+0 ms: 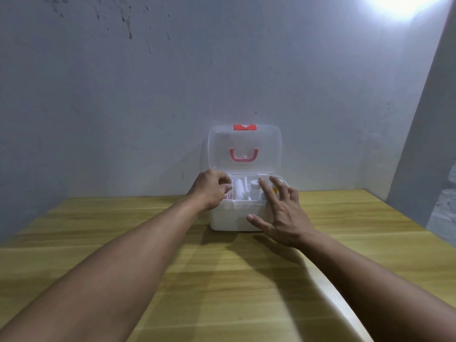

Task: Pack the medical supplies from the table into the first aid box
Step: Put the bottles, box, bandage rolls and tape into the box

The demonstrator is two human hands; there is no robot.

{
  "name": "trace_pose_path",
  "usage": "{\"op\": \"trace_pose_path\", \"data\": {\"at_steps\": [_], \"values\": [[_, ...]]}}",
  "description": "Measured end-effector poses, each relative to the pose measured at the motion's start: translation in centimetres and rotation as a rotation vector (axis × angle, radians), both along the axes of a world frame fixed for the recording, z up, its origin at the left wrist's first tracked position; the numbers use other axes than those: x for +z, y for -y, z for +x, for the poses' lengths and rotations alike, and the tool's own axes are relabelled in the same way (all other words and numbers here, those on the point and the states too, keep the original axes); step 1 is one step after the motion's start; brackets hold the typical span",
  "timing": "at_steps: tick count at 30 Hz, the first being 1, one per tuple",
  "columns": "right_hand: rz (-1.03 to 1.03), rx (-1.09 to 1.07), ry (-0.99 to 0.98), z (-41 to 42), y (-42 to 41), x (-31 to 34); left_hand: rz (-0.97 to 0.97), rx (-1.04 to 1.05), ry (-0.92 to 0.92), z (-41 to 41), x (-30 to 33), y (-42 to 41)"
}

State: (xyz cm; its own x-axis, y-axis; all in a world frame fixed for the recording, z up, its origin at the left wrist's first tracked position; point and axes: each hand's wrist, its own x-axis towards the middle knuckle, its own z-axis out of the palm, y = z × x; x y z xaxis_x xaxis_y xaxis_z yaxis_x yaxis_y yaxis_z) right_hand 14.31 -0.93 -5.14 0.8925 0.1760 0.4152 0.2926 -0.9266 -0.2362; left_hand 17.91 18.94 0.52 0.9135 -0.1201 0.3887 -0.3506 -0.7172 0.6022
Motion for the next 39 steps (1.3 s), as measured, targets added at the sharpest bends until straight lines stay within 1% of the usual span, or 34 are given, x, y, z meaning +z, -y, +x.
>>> {"op": "trace_pose_path", "data": {"at_steps": [2, 4, 6, 9, 11, 17, 20, 23, 25, 26, 29, 30, 31, 33, 34, 35, 36, 39], "values": [[0.007, 0.003, 0.001, 0.0, 0.0, 0.0, 0.021, 0.004, 0.001, -0.1, 0.1, 0.0], [0.015, 0.005, 0.013, 0.0, 0.0, 0.0, 0.059, -0.015, -0.038, -0.1, 0.0, -0.2], [0.013, 0.001, 0.02, 0.1, 0.0, -0.1, 0.07, -0.073, -0.135, -0.1, 0.1, -0.7], [0.014, 0.001, 0.022, 0.1, 0.0, -0.1, 0.011, -0.144, -0.257, -0.1, 0.2, -1.3], [0.02, 0.004, 0.027, 0.0, 0.0, -0.1, -0.013, -0.146, -0.251, -0.1, 0.4, -1.3], [0.005, -0.003, 0.02, 0.0, 0.0, -0.1, -0.029, -0.088, -0.116, -0.3, 0.8, -0.9], [0.001, -0.002, 0.009, 0.0, 0.0, 0.0, 0.003, -0.072, -0.055, -0.4, 0.7, -0.5], [0.017, 0.006, 0.011, -0.2, 0.0, 0.1, 0.07, -0.066, -0.084, -0.2, 0.5, -0.2], [0.019, 0.009, 0.016, -0.2, 0.0, 0.1, 0.075, -0.085, -0.117, -0.2, 0.3, -0.3], [0.018, 0.009, 0.018, -0.2, 0.0, 0.1, 0.043, -0.101, -0.12, -0.1, 0.3, -0.3], [0.01, 0.001, 0.004, -0.2, 0.0, 0.1, -0.149, -0.119, -0.163, -0.6, 0.5, -0.3], [0.005, -0.003, -0.005, -0.1, 0.0, 0.1, -0.133, -0.119, -0.174, -0.8, 0.5, -0.3], [-0.01, -0.007, -0.011, -0.1, 0.1, 0.2, -0.04, -0.127, -0.184, -0.7, 0.3, -0.4], [-0.078, -0.018, 0.001, 0.0, 0.2, 0.4, 0.329, -0.128, -0.229, -0.8, -0.6, -0.4], [-0.117, -0.024, 0.017, 0.0, 0.3, 0.6, 0.478, -0.107, -0.217, -0.8, -1.1, -0.4], [-0.148, -0.03, 0.032, 0.0, 0.3, 0.8, 0.535, -0.085, -0.208, -0.7, -1.5, -0.4], [-0.16, -0.037, 0.046, -0.1, 0.4, 1.1, 0.537, -0.076, -0.195, -0.6, -1.7, -0.3], [-0.084, -0.055, 0.087, 0.2, 0.2, 2.8, 0.53, -0.085, -0.188, -0.5, -1.8, -0.1]]}}
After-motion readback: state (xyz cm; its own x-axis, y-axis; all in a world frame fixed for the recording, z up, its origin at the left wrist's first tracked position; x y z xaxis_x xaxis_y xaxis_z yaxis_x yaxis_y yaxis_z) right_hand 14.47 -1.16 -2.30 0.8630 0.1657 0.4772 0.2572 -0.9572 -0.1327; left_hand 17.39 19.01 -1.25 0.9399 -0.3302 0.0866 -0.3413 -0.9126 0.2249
